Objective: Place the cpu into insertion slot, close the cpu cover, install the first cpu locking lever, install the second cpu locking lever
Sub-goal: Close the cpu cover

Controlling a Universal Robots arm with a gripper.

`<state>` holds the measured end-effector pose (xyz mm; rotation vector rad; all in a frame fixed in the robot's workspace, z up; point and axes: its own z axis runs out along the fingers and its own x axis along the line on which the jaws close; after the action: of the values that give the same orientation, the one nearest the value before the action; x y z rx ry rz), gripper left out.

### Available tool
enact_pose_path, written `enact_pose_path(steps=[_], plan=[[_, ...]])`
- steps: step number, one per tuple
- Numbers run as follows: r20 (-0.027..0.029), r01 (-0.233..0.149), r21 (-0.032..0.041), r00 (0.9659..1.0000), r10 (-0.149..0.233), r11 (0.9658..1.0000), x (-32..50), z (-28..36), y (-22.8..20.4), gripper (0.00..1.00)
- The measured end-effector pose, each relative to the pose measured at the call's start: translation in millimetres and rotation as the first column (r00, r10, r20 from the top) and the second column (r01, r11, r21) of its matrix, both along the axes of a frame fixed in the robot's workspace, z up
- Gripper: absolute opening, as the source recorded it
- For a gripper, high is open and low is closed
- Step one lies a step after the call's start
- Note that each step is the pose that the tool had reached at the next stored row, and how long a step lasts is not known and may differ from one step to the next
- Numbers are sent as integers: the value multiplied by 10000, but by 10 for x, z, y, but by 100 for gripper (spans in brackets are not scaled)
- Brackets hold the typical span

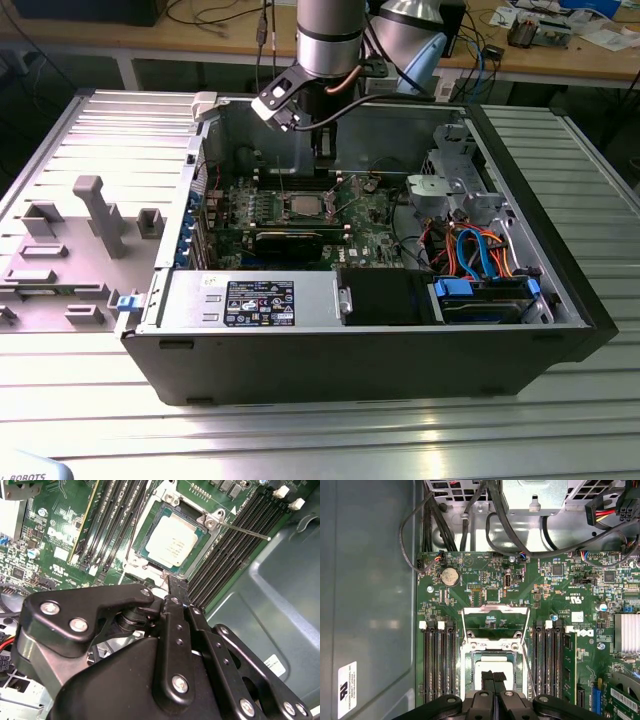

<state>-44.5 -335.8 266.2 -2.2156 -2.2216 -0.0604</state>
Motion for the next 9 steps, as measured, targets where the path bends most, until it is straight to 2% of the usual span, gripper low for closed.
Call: enact_pose_path(steps=[6,9], plan=[[0,0,-5,10000,0,10000,0,59,0,11],[2,0,-1,10000,0,10000,0,60,0,11]])
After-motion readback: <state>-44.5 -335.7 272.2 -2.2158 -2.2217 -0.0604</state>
